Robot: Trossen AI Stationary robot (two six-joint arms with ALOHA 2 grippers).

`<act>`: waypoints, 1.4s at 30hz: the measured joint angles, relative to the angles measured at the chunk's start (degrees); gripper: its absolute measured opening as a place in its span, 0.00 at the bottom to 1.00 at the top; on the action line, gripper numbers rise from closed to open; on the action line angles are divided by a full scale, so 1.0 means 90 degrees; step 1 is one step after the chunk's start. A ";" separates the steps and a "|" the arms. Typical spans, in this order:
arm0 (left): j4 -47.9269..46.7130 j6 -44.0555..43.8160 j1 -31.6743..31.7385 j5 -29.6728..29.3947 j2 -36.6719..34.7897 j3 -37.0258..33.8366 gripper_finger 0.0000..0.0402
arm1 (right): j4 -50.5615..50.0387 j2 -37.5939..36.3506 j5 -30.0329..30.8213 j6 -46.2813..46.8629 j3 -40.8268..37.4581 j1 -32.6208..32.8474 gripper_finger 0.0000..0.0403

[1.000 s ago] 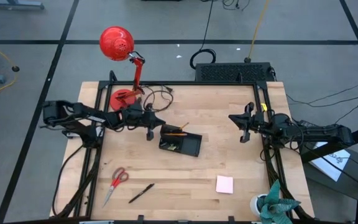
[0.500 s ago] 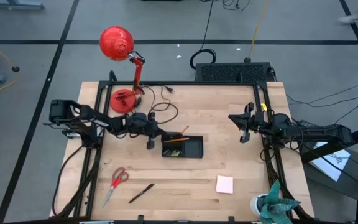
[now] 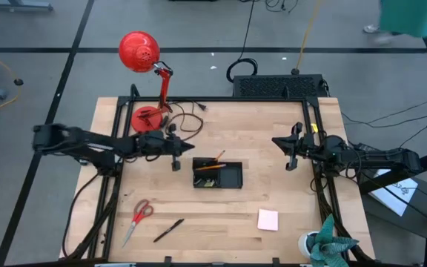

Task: Pick and place office supplies into organizer
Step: Put the pen into the top left section of the desk organizer

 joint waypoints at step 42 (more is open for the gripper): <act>-0.4539 -0.7832 -0.6232 -0.1122 0.2308 0.3073 0.08 | -0.0213 0.0007 -0.0308 0.0192 0.0000 0.0000 0.01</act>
